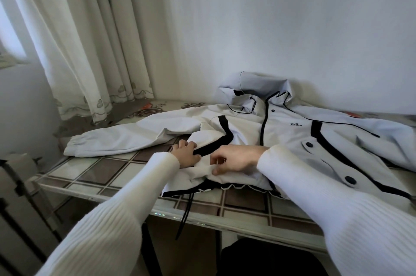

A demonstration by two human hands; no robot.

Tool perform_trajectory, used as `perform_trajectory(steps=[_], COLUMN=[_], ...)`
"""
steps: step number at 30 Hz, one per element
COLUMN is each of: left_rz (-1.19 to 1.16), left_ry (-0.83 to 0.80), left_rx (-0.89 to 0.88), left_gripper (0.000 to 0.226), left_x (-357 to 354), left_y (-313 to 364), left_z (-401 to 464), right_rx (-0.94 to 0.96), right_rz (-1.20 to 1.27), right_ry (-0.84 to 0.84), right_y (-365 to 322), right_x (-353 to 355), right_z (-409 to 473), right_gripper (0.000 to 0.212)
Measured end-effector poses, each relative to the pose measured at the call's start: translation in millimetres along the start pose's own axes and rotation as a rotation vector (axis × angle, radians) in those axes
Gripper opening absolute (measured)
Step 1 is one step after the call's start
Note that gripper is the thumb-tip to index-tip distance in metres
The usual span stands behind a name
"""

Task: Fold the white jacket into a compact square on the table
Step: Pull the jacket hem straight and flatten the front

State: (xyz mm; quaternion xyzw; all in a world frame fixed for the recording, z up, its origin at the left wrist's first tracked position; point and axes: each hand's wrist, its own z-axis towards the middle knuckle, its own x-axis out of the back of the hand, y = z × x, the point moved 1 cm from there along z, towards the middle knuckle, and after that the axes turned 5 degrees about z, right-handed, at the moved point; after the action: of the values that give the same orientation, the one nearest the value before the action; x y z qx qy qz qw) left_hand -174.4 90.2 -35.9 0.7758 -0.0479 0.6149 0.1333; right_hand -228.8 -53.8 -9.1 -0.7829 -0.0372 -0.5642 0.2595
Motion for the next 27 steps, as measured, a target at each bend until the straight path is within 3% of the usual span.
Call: perform_trajectory(steps=[4,8,11,14,16,24,27], left_rz=[-0.04,-0.158,-0.149,-0.141,-0.149,-0.05,-0.043], left_ry=[0.106,0.267,0.249,0.249,0.249,0.178,0.221], left_rx=[-0.057,-0.236,-0.311,-0.349,-0.357,-0.451,-0.475], left_gripper=[0.049,0.033,0.029,0.028,0.028,0.055,0.061], left_x=[1.4,9.6,11.5,8.9,3.5,-12.5,-10.9], left_y=[1.1,6.7,13.4,18.3,16.6,-3.1,-3.9], left_z=[-8.0,-22.5,-31.2,-40.7,-47.7,-64.1,-64.6], right_rx=[0.025,0.033,0.032,0.025,0.014,-0.047,-0.039], right_rz=[-0.05,-0.072,-0.033,-0.001,0.01,0.012,0.024], right_ry=[0.032,0.064,0.03,-0.008,-0.007,-0.013,0.084], right_y=[-4.0,-4.8,-6.5,-4.3,-0.9,6.2,6.6], right_x=[-2.7,-1.2,1.8,3.6,1.7,-6.6,-1.9], right_z=[0.9,4.7,2.9,1.1,0.1,4.7,4.6], right_gripper=[0.031,0.015,0.023,0.013,0.019,0.031,0.03])
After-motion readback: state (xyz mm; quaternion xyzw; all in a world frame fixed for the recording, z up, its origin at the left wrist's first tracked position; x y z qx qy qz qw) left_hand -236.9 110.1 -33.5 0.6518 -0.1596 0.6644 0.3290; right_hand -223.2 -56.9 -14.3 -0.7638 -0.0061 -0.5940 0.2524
